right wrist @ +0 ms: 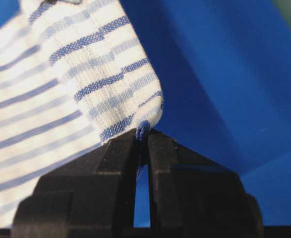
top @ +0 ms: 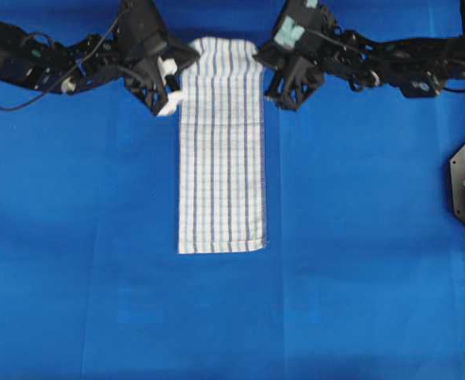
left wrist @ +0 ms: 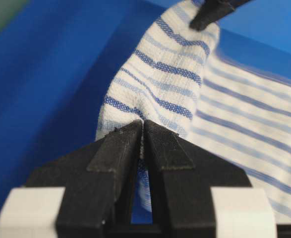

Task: Fold the blue towel.
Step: 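Pull the top corners down toward the bottom end, folding the strip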

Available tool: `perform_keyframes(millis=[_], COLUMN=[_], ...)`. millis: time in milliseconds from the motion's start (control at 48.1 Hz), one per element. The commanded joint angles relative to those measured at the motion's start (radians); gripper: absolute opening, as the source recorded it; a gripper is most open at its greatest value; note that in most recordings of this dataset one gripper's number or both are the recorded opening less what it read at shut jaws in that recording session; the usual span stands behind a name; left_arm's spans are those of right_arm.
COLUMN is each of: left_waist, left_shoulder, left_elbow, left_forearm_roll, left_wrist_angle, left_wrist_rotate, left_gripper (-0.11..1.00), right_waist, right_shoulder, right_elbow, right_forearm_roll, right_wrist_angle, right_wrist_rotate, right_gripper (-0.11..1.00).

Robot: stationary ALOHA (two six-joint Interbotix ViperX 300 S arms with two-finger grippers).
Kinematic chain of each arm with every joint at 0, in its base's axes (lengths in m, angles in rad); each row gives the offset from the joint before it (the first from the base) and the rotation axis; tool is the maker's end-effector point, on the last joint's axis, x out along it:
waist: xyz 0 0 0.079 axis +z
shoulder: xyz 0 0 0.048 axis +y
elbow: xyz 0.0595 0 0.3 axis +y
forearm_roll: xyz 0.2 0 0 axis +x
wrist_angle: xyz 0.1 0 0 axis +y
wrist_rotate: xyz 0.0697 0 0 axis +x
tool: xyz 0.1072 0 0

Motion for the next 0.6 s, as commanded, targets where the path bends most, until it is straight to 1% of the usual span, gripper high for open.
perform_keyframes(millis=[0, 208, 312, 582], left_waist=[-0.038, -0.147, -0.23, -0.419], left_shoulder=[-0.061, -0.124, -0.144, -0.144], left_elbow=[0.015, 0.072, 0.091, 0.097], left_forearm_roll=[0.003, 0.002, -0.008, -0.009], left_wrist_angle=[0.002, 0.003, 0.003, 0.003], left_wrist_rotate=[0.0, -0.037, -0.049, -0.153], left_gripper=[0.03, 0.03, 0.03, 0.03], right_waist=[0.046, 0.16, 0.218, 0.383], right_shoulder=[-0.066, -0.144, -0.172, -0.187], right_elbow=[0.018, 0.084, 0.107, 0.133], right_forearm_roll=[0.02, 0.064, 0.087, 0.153], right_wrist_angle=[0.0, 0.0, 0.005, 0.017], right_wrist_rotate=[0.003, 0.025, 0.038, 0.069], right_gripper=[0.05, 0.05, 0.05, 0.05])
